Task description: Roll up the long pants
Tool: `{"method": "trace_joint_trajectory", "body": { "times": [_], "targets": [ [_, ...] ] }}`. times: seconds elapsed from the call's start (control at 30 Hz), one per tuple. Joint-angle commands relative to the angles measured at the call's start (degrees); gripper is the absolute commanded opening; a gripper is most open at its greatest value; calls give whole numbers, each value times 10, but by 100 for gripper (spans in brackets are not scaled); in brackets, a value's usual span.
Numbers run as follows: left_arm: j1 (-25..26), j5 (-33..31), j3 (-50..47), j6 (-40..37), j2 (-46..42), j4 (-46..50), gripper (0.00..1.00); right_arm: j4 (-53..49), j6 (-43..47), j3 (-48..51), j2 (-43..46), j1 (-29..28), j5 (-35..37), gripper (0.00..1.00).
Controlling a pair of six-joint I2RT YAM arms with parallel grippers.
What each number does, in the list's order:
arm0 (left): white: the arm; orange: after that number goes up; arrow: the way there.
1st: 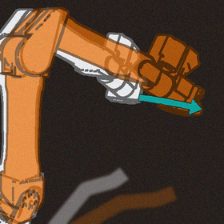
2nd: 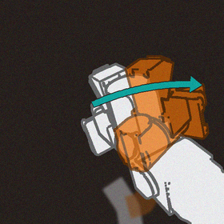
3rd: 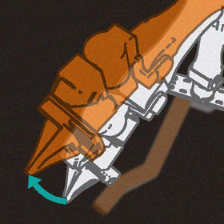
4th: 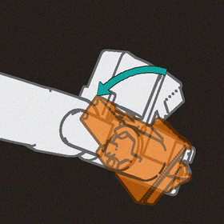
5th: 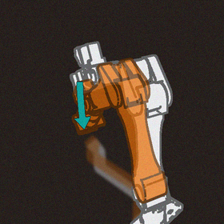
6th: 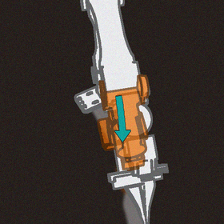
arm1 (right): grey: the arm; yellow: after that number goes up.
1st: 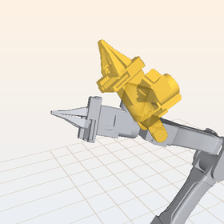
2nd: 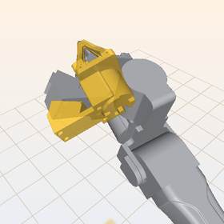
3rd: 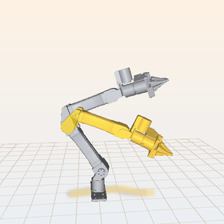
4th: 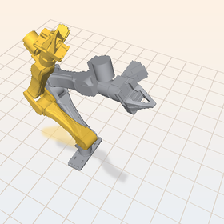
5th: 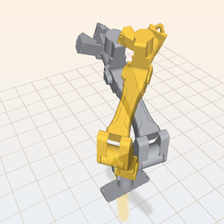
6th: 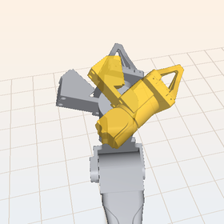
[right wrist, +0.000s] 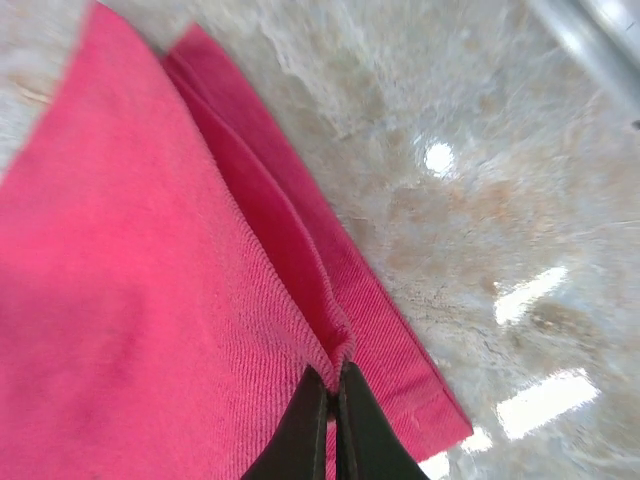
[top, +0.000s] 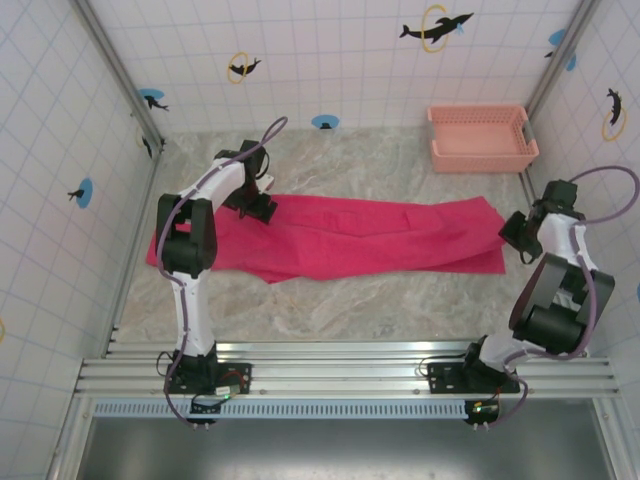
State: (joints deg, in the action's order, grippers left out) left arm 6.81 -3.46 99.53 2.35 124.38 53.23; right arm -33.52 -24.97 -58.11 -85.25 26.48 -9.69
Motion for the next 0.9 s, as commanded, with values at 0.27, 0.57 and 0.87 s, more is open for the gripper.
{"method": "trace_joint_trajectory", "body": {
  "times": [0.27, 0.57, 0.87],
  "targets": [
    [4, 18, 0, -9, -4, 4, 97, -69, 2, 55, 90, 16, 22, 0],
    [4, -21, 2, -34, -15, 2, 98, -58, 5, 96, 151, -47, 127, 53],
    [5, -9, 43, -68, 0, 7, 97, -8, 35, -11, 56, -222, 80, 54]
  ]
}}
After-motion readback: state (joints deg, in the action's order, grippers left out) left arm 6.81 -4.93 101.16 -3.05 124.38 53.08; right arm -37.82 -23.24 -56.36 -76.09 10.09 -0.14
